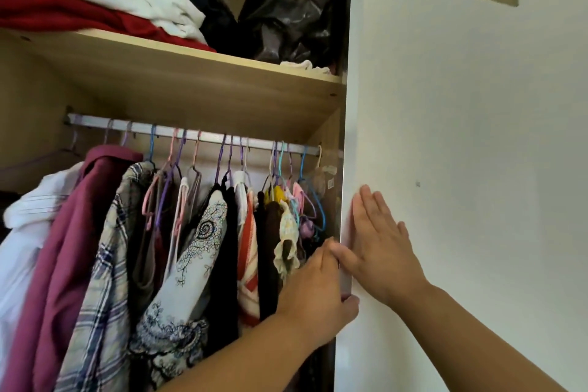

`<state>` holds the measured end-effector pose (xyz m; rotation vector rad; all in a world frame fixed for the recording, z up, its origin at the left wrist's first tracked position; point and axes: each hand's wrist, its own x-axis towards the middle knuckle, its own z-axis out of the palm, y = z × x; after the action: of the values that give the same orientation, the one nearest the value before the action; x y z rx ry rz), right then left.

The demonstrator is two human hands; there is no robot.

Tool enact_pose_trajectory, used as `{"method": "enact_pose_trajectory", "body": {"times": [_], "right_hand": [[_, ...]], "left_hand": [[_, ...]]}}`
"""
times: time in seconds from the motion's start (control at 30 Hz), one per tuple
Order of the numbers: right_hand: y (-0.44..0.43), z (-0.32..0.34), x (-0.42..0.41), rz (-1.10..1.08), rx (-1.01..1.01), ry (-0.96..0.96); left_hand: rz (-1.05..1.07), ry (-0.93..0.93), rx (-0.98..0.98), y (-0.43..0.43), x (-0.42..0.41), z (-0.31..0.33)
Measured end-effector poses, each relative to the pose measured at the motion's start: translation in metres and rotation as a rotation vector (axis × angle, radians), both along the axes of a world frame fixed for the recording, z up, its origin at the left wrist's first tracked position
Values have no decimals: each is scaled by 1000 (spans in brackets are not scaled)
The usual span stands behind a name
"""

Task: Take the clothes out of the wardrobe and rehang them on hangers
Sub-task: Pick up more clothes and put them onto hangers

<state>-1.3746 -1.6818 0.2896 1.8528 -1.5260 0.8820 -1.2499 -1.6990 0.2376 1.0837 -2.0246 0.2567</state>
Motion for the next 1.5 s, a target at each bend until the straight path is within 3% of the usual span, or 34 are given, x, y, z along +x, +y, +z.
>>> {"method": "enact_pose_trajectory", "body": {"times": [0.47, 0.73, 1.03, 1.2, 1.4, 1.5], "right_hand": [[8, -4, 33, 46, -9, -147], [6, -5, 91, 6, -81, -32], [24, -12, 190, 80, -128, -35], [13, -17, 225, 85, -226, 95], [-1, -24, 249, 209, -327, 234], [-7, -29, 271, 244, -385, 281]], "left_hand": [[-23, 131, 7, 5, 12, -5], [-40, 194, 17, 17, 79, -8], [1, 255, 73, 30, 172, -12], [26, 272, 67, 44, 225, -12], [177, 250, 8, 62, 277, -13], [341, 147, -133, 73, 301, -19]]}}
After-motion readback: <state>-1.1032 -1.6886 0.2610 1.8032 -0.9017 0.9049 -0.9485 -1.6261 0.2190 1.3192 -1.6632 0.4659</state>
